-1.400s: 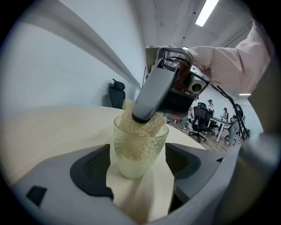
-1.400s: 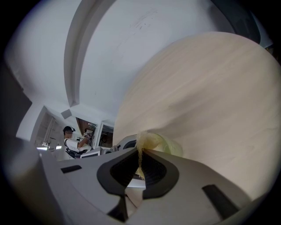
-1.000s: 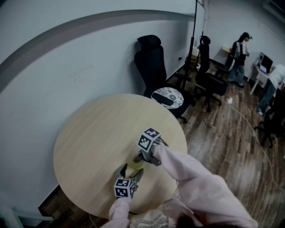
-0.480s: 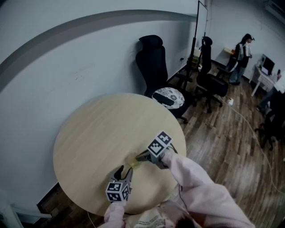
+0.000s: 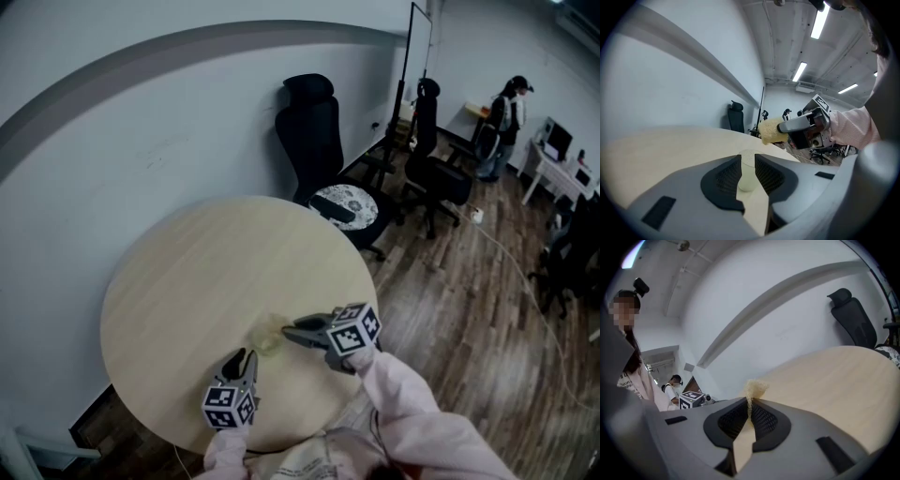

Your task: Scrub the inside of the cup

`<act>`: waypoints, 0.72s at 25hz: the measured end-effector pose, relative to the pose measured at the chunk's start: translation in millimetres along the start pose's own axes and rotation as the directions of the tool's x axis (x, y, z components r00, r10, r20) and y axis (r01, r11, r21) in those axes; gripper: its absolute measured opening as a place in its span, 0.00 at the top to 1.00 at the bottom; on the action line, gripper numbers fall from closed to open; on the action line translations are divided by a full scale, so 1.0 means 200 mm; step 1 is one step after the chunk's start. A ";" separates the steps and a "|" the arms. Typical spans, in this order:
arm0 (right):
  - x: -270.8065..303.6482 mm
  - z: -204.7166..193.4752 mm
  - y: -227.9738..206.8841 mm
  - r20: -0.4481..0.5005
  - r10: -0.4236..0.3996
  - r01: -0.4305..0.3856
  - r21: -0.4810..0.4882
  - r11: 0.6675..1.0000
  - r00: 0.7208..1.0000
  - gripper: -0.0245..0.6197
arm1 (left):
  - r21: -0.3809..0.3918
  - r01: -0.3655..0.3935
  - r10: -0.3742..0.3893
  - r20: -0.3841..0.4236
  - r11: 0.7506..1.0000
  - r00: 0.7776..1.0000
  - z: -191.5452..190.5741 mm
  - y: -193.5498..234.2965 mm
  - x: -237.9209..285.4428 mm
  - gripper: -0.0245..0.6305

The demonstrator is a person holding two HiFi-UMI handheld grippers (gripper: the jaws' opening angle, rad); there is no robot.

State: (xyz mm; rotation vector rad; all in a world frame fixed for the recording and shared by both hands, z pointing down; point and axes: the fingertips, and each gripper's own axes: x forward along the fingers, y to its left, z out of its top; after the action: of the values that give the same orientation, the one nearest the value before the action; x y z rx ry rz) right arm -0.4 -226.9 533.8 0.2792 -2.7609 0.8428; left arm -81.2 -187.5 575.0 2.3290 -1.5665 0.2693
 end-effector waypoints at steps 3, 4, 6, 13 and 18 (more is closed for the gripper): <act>-0.07 0.00 0.01 0.084 -0.019 0.024 -0.059 0.998 0.996 0.92 | 0.013 0.005 -0.005 0.009 1.000 1.000 0.04 -0.04 0.00 0.86; -0.09 0.00 0.01 0.113 -0.025 0.033 -0.072 0.997 0.993 0.92 | 0.018 0.006 -0.007 0.010 1.000 1.000 0.05 -0.05 0.00 0.88; -0.13 0.00 0.01 0.165 -0.031 0.047 -0.094 0.994 0.986 0.92 | 0.024 0.010 -0.010 0.014 1.000 1.000 0.07 -0.06 0.00 0.90; -0.28 0.01 0.02 0.266 -0.056 0.097 -0.145 0.985 0.962 0.92 | 0.039 0.003 -0.005 0.036 0.999 0.999 0.13 -0.11 -0.04 0.94; -0.33 0.02 0.02 0.300 -0.063 0.114 -0.157 0.981 0.952 0.92 | 0.038 -0.003 0.001 0.048 0.999 0.999 0.16 -0.12 -0.05 0.95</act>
State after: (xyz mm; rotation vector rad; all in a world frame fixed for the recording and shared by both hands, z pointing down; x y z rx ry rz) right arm 61.8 -218.6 510.5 0.5308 -3.0444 0.5738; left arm -62.7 -182.2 538.3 2.3797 -1.5995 0.2484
